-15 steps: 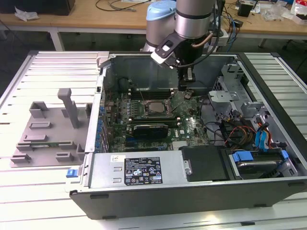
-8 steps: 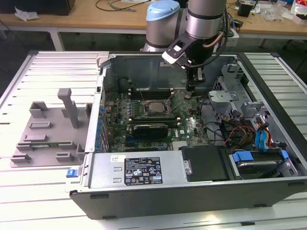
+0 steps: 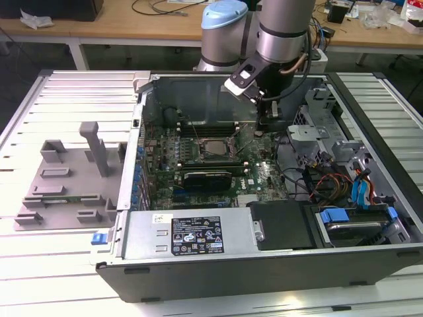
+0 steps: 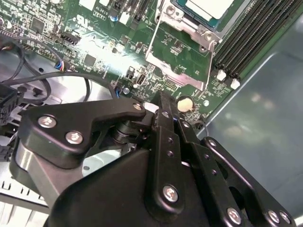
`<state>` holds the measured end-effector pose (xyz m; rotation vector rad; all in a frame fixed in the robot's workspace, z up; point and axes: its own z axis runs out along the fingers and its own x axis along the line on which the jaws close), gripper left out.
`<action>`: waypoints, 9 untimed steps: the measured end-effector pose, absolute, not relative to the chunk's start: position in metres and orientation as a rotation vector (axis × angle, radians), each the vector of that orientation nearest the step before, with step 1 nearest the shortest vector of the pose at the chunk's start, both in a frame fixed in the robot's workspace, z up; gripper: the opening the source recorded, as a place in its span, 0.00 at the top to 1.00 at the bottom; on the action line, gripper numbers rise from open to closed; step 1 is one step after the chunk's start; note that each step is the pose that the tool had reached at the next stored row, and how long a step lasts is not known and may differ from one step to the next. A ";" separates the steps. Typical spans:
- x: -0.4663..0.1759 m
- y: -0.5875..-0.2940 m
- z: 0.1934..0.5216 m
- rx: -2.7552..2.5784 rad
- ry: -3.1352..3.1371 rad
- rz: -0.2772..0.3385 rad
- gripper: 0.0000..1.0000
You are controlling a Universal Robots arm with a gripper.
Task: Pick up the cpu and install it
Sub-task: 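Close the cpu cover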
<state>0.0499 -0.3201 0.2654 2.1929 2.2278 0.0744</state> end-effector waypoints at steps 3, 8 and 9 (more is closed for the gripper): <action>0.050 -0.320 0.262 2.194 2.229 0.072 0.89; 0.050 -0.320 0.257 2.195 2.230 0.070 0.89; 0.050 -0.320 0.255 2.196 2.231 0.067 0.89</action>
